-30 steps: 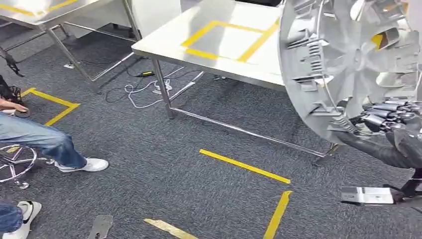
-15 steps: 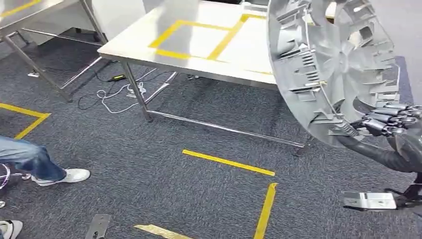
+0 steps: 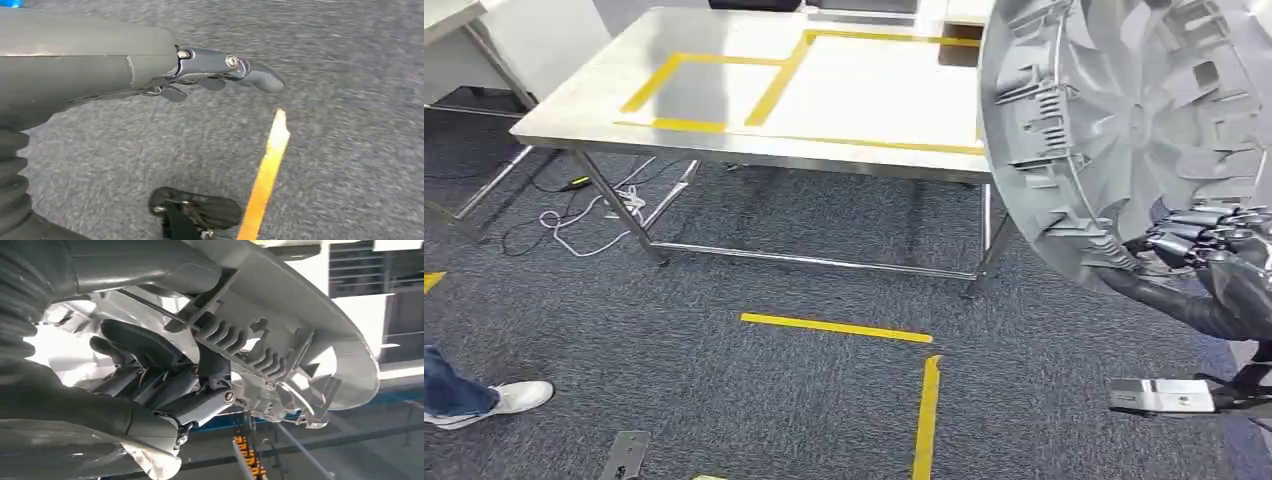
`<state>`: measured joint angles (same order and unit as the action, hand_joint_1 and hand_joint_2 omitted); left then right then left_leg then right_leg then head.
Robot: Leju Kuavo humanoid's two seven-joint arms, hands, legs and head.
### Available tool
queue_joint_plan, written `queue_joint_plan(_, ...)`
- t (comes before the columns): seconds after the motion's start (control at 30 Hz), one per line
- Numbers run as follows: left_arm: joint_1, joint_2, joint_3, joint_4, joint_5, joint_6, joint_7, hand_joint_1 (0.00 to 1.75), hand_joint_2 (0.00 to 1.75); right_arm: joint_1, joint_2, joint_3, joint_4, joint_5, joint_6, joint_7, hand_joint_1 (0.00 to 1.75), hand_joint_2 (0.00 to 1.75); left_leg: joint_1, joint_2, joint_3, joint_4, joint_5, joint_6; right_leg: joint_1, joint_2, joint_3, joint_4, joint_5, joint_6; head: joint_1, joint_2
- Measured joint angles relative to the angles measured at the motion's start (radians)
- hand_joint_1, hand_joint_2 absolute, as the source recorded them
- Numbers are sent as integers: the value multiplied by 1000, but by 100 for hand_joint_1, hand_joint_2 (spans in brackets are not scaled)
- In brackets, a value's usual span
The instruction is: Take the parts from the cabinet and place them on the table.
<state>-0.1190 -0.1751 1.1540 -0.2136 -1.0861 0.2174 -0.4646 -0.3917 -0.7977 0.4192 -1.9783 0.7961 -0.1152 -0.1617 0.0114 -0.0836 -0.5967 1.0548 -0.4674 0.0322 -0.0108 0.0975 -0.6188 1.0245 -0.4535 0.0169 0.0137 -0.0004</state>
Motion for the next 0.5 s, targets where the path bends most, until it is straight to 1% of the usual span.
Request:
queue_joint_plan(0.03, -2, -1, 0, 0, 0, 0, 0, 0, 175, 1, 1, 1, 1, 2, 1, 0, 175, 175, -4, 8, 7, -19, -13, -6, -8, 9, -8, 0, 4, 7, -5, 0)
queue_joint_plan(0.07, -2, -1, 0, 0, 0, 0, 1, 0, 175, 2, 1, 0, 1, 2, 1, 0, 175, 175, -8, 16, 4, -15, -12, -6, -13, 19, -12, -4, 9, 16, -4, 0)
queue_joint_plan(0.1, -2, -1, 0, 0, 0, 0, 1, 0, 175, 4, 1, -1, 2, 2, 1, 0, 175, 175, -10, 25, 5, -17, -11, -6, -16, 29, -13, -8, 13, 23, -6, 0)
queue_joint_plan(0.13, -4, -5, 0, 0, 0, 0, 1, 0, 175, 4, 1, -1, 2, 2, 1, 0, 175, 175, 1, 40, 11, -31, -4, -1, -13, 39, -14, -7, 12, 30, -5, 0)
queue_joint_plan(0.17, -5, -6, -1, 0, 0, 0, 1, 0, 175, 6, 1, -2, 2, 2, 1, 0, 175, 175, 1, 52, 18, -37, -2, 2, -11, -8, -29, 10, 0, 30, -3, 0)
queue_joint_plan(0.2, -6, -6, -1, 0, 0, 0, 1, 0, 175, -1, 1, -2, 2, 2, 2, -1, 175, 175, 1, 63, 19, -39, -2, 7, -10, -53, -56, 65, -34, 33, 5, 0)
queue_joint_plan(0.23, -6, -6, -1, 0, 1, 1, 1, 0, 175, -2, 2, -2, 2, 2, 2, 0, 175, 175, 0, 73, 19, -38, -2, 9, -11, -73, -91, 138, -67, 37, 5, 0)
queue_joint_plan(0.27, -5, -6, -1, 0, 1, 1, 1, 0, 175, 1, 3, 0, 3, 2, 2, -2, 175, 175, -1, 84, 19, -38, -3, 9, -12, -84, -127, 207, -94, 40, 5, 0)
queue_joint_plan(0.3, -4, -6, -1, 0, 1, 1, 1, 0, 175, 2, 3, 1, 3, 2, 2, -2, 175, 175, -1, 98, 18, -37, -4, 10, -13, -89, -162, 274, -113, 44, 5, 0)
queue_joint_plan(0.33, -3, -7, -1, 0, 1, 1, 1, 0, 175, 2, 3, 1, 3, 2, 2, -2, 175, 175, -1, 110, 19, -37, -5, 9, -14, -91, -168, 285, -104, 46, 5, 0)
queue_joint_plan(0.37, -4, -7, -1, 0, 1, 1, 1, 0, 175, 1, 3, 1, 3, 2, 2, -2, 175, 175, -1, 121, 20, -37, -7, 8, -15, -93, -151, 253, -77, 48, 5, 0)
queue_joint_plan(0.4, -5, -8, -1, 0, 1, 1, 1, 0, 175, 1, 3, 1, 3, 2, 2, -2, 175, 175, -1, 131, 22, -37, -9, 5, -16, -100, -112, 181, -37, 48, 5, 0)
queue_joint_plan(0.43, -5, -8, -2, 0, 1, 1, 1, 0, 175, 1, 3, 1, 3, 2, 2, -2, 175, 175, -1, 139, 24, -36, -11, 2, -17, -113, -65, 98, -2, 48, 5, 0)
queue_joint_plan(0.47, -6, -8, -2, 0, 1, 1, 1, 0, 175, -1, 3, 0, 3, 2, 2, -2, 175, 175, -2, 149, 28, -34, -15, -4, -16, -150, -17, 14, 16, 48, 5, 0)
queue_joint_plan(0.5, -6, -8, -3, 0, 0, 1, 1, 0, 175, -7, 4, 0, 3, 4, 5, -5, 175, 175, -12, 155, 24, -30, -21, -12, 0, -164, 5, -8, 1, 44, 7, 0)
